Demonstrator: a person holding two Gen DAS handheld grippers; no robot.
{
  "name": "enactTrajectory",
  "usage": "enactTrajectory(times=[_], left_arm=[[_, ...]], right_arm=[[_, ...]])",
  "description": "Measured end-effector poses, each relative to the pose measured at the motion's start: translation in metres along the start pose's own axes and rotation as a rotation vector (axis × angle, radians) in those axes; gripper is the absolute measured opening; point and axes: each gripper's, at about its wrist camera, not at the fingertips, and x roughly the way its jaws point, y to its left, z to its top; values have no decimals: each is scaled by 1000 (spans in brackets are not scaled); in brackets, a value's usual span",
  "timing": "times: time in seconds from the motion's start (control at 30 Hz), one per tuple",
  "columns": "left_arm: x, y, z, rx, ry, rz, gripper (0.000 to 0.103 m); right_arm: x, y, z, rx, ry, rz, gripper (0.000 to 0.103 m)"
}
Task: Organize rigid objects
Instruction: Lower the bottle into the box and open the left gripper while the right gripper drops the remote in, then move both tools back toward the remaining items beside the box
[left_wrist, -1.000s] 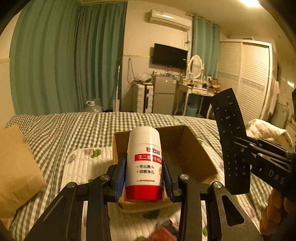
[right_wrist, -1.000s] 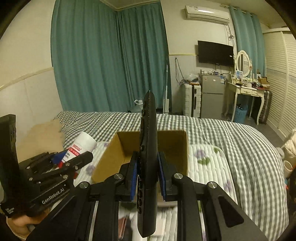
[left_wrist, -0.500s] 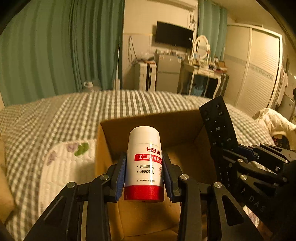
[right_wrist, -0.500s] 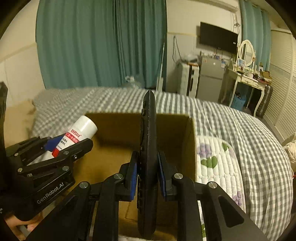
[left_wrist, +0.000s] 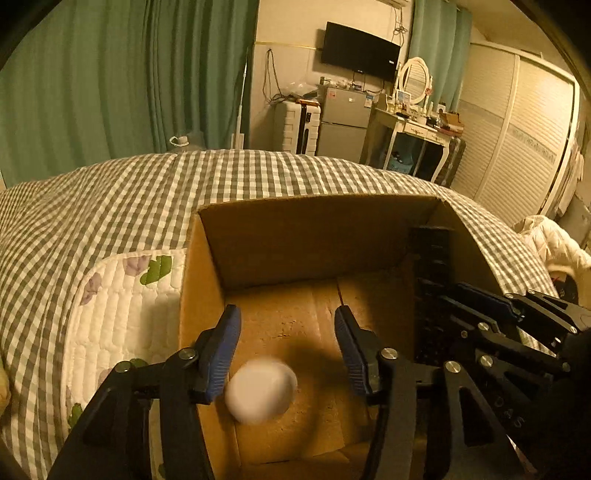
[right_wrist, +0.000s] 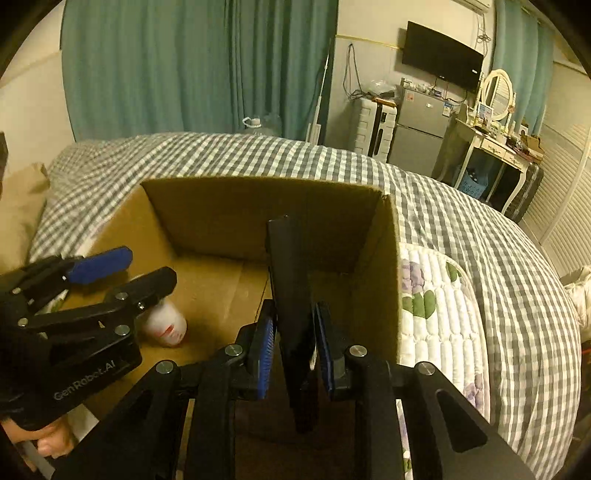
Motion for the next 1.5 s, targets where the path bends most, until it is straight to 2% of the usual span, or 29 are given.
enactTrajectory(times=[0.03,0.1,0.23,0.33,0.4,0.47,0.7,0.93,1.07,1.3,1.5], left_arm=[[-4,1,1,-3,-8,5,67],[-16,2,2,-13,-32,15,77],[-46,5,7,-25,-93,44,93],[-67,9,11,-28,-133,63,99],[-85,11,12,-27,-163,90,102],[-101,12,13,-33,-193,97,103],[-156,13,-2,-32,-283,81,103],[-206,0,-21,-4,-381,82,103],[-225,-8,-26,23,-419,90,103],[-250,-16,-46,36,-470,81,103],[-254,-23,-56,52,-461,108,103]], right_arm=[[-4,-1,1,3,-11,-1,34],[-14,0,1,7,-37,1,55],[-39,-3,4,23,-96,2,58],[-59,-4,4,28,-134,-8,71],[-76,-3,3,18,-179,-36,80],[-94,-4,1,16,-218,-66,82],[-150,-9,-5,56,-307,-79,102],[-198,-4,-28,61,-382,-69,103],[-222,2,-40,47,-420,-94,103],[-244,4,-62,32,-423,-99,103],[-255,5,-81,22,-434,-104,103]])
